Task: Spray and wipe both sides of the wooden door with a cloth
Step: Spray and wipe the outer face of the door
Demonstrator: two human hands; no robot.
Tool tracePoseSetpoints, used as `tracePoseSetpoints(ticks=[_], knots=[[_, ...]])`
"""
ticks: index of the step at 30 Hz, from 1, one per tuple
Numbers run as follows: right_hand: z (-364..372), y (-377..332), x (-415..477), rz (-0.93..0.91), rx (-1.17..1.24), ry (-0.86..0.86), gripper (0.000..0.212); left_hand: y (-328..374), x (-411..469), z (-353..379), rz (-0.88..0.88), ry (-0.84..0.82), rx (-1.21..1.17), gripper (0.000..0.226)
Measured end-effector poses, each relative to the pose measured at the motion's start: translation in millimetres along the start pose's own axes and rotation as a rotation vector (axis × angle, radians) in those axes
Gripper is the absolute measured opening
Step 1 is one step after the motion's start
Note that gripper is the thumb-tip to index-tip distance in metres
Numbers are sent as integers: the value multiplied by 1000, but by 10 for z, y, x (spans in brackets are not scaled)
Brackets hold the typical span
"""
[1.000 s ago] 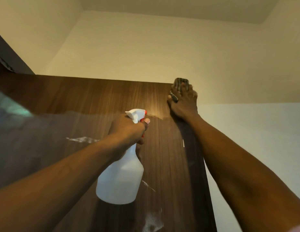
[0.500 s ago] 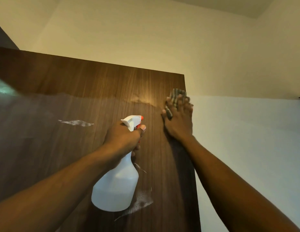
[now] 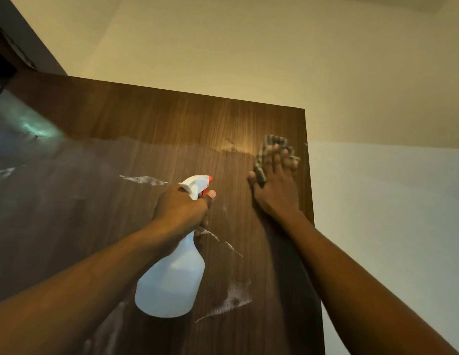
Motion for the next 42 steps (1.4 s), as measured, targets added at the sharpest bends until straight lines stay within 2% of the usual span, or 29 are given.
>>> tracePoseSetpoints(ticks=[3, 6, 8, 10, 12, 14, 18, 21, 23, 25, 28, 31, 34, 38, 40, 42], knots=[[160, -424, -298, -205, -24, -60, 79, -18, 2, 30, 0, 4, 1, 38], [148, -348, -851, -342, 20, -83, 78, -60, -31, 38, 19, 42, 44, 53], [82, -36, -1075, -306, -21, -50, 75, -88, -69, 28, 19, 50, 68, 57], [8, 231, -1006, -170, -55, -26, 75, -108, -56, 2, 29, 43, 56, 56], [-34, 238, -667, -44, -29, 15, 76, -95, -5, -69, 52, 51, 53, 52], [-15, -8, -216, -11, -3, 19, 79, -87, 37, -153, 51, 70, 34, 50], [180, -805, 68, -164, 10, -20, 77, -111, 70, -304, 41, 76, 11, 48], [332, -1150, -462, -339, 20, -71, 73, -131, 42, -460, 45, 70, -18, 36], [350, -1037, -780, -412, 21, -69, 70, -169, 28, -573, 42, 58, -27, 30], [283, -747, -912, -357, 2, -49, 68, -214, 30, -702, 53, 51, -27, 25], [143, -483, -675, -92, 0, 14, 67, -308, 86, -940, 48, 57, -11, 27], [146, -725, -177, 19, -7, 55, 67, -396, 166, -1056, 30, 52, -10, 36], [293, -1232, 154, -17, -33, 8, 69, -451, 256, -1145, 44, 43, -14, 41], [451, -1729, -245, -248, -55, -75, 69, -552, 381, -1325, 26, 66, -6, 44], [443, -1652, -605, -285, -38, -133, 67, -606, 427, -1440, 18, 77, 4, 42], [367, -1417, -780, -233, -54, -149, 69, -651, 443, -1579, 15, 77, 18, 40]])
Point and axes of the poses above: each hand's wrist, its own x-axis towards the middle knuckle, its own z-axis out of the palm, y = z × x, the point moved 6 cm from there along x, towards the middle knuckle, and after that the axes turned 4 degrees about -z, right-handed, at the moved point
